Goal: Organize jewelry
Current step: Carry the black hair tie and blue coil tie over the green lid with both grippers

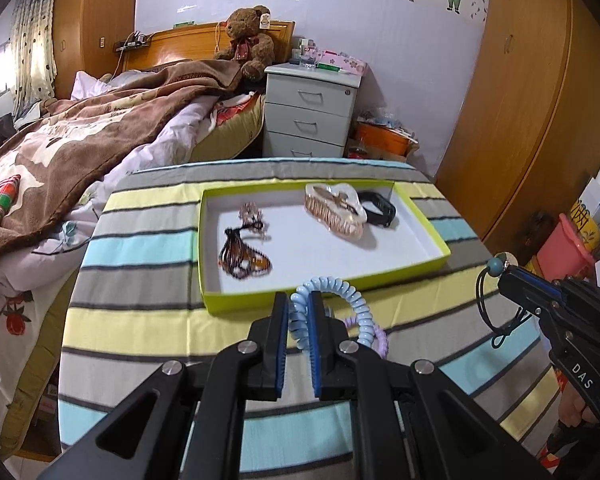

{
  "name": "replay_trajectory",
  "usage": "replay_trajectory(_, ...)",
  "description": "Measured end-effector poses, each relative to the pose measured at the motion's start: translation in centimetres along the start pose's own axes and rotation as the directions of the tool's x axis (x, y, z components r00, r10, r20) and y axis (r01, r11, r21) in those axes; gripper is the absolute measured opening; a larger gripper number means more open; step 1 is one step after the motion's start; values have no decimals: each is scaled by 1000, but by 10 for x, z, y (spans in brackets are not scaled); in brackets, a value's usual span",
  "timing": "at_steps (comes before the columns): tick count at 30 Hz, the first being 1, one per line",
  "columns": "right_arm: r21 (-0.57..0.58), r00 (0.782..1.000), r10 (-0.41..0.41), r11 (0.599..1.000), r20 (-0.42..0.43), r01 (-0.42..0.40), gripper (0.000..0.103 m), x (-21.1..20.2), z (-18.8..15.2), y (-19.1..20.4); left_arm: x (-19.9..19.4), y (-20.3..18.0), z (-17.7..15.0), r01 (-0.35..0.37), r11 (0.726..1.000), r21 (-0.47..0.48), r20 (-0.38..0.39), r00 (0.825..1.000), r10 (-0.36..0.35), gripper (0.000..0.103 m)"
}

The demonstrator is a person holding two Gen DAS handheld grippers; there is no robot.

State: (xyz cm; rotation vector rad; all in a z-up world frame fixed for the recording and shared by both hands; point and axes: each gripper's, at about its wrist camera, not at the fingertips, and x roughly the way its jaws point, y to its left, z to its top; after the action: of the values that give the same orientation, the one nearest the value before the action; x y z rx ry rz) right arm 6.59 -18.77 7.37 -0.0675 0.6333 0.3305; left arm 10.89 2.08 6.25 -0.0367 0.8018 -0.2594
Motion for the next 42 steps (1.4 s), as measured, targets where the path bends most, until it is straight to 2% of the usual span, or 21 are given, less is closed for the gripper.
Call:
replay_trajectory(20, 35, 996, -68, 997, -52, 70, 5, 56, 38, -38, 47, 6, 55, 8, 1000, -20, -13, 1000, -8, 10)
replay_trajectory(34, 70, 989, -91, 993, -118, 100, 5, 97, 39, -57, 87, 9, 68, -2, 999, -35, -63, 998, 0, 10)
replay_trajectory(42, 93, 983, -89, 990, -163, 105, 5, 123, 38, -63, 117, 7, 67, 2, 999, -47, -115, 993, -7, 10)
